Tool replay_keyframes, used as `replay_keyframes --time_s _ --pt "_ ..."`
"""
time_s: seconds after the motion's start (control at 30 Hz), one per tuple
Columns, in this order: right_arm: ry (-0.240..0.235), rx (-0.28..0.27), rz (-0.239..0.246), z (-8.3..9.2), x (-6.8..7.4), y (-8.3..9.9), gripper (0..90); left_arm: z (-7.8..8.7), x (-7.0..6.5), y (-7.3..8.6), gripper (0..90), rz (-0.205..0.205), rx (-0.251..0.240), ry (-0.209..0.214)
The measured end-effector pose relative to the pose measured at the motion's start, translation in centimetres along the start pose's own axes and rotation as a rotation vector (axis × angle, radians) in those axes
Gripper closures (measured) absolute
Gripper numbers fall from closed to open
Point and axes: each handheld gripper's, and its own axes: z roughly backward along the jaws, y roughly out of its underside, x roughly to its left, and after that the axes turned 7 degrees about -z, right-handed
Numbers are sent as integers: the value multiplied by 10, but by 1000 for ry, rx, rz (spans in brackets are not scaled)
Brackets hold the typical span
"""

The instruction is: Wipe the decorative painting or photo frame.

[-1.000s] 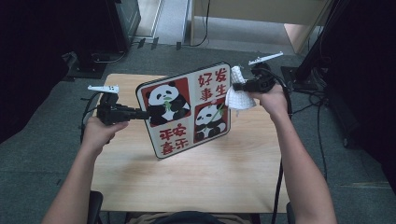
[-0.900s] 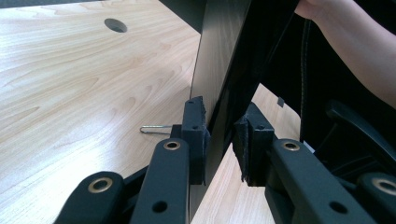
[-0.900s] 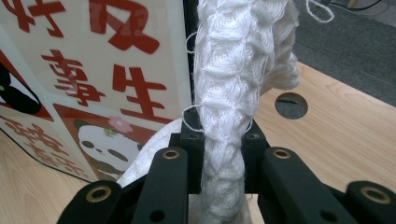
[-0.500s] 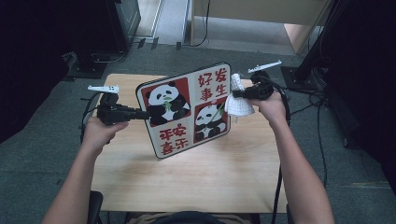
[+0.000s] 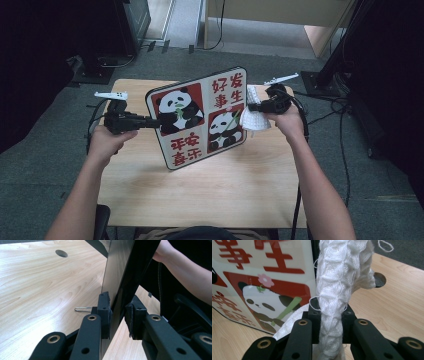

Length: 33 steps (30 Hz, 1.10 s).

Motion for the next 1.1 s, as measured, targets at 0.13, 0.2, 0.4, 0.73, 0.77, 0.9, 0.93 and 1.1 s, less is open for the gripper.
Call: replay_keyframes --time_s 0.13,0.2,0.4,0.73,0.77,0.9,0.93,1.1 --pt "0 9 -6 -4 -2 7 772 0 -1 0 756 -3 -2 -4" --pt "5 6 -3 -6 -3 11 769 0 -2 -1 757 -5 2 -8" --pt "3 6 -16 -12 -5 22 770 -1 -2 -1 758 -6 1 -7" --pt "2 14 -39 -23 -11 42 776 -1 -3 -1 759 -8 -1 -15" --pt "1 24 -50 -24 -11 43 776 -1 -2 0 759 -8 -2 -15" --pt "4 23 -48 -27 -12 49 774 -1 -2 0 759 -9 -1 -14" --pt "4 22 -49 -28 -12 51 774 -1 -2 0 759 -9 -1 -13" --pt "7 28 -62 -32 -14 57 775 -1 -3 0 759 -10 2 -16"
